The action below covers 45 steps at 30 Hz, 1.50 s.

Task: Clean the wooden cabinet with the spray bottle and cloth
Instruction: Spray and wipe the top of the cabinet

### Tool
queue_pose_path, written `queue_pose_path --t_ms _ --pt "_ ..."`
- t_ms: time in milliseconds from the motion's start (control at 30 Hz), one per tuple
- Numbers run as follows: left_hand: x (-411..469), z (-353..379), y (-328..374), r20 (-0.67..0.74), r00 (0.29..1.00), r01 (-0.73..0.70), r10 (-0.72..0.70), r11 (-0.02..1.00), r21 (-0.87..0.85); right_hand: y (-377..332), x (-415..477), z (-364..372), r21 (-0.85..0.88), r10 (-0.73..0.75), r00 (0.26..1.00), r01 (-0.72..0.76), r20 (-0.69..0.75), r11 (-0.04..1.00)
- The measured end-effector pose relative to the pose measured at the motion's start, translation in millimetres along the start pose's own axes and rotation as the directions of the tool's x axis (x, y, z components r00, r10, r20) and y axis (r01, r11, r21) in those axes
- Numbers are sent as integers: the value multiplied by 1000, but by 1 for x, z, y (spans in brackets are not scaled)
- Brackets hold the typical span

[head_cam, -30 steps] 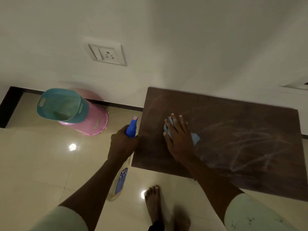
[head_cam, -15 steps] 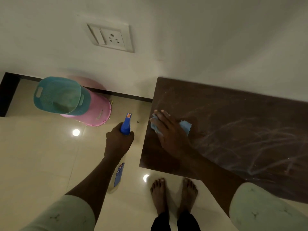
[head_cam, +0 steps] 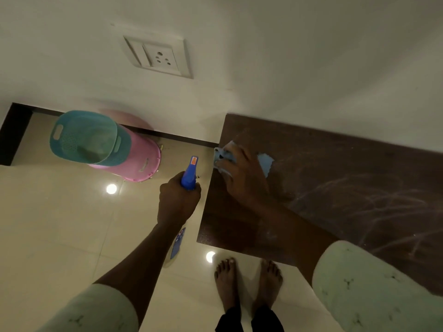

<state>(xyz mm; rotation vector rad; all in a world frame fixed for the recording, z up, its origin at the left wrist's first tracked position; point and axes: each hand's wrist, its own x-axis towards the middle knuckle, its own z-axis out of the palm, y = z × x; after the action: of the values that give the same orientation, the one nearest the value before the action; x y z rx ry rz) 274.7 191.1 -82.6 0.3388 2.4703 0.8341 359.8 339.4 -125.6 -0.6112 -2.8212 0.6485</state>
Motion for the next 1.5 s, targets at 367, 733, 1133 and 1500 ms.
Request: queue_pose_path --t_ms 367,733,1133,1500 --pt "13 6 22 -81 996 -25 23 999 -26 6 37 -2 130 8 994 -22 109 991" --pt "24 8 12 -36 999 -37 38 999 8 43 7 -18 -152 386 905 -413 -178 898" --pt "37 2 10 -23 995 -94 95 995 33 41 62 3 -124 38 998 -44 -50 991" --pt "37 8 11 -7 994 -110 110 994 9 21 82 8 -110 16 997 -25 -81 994"
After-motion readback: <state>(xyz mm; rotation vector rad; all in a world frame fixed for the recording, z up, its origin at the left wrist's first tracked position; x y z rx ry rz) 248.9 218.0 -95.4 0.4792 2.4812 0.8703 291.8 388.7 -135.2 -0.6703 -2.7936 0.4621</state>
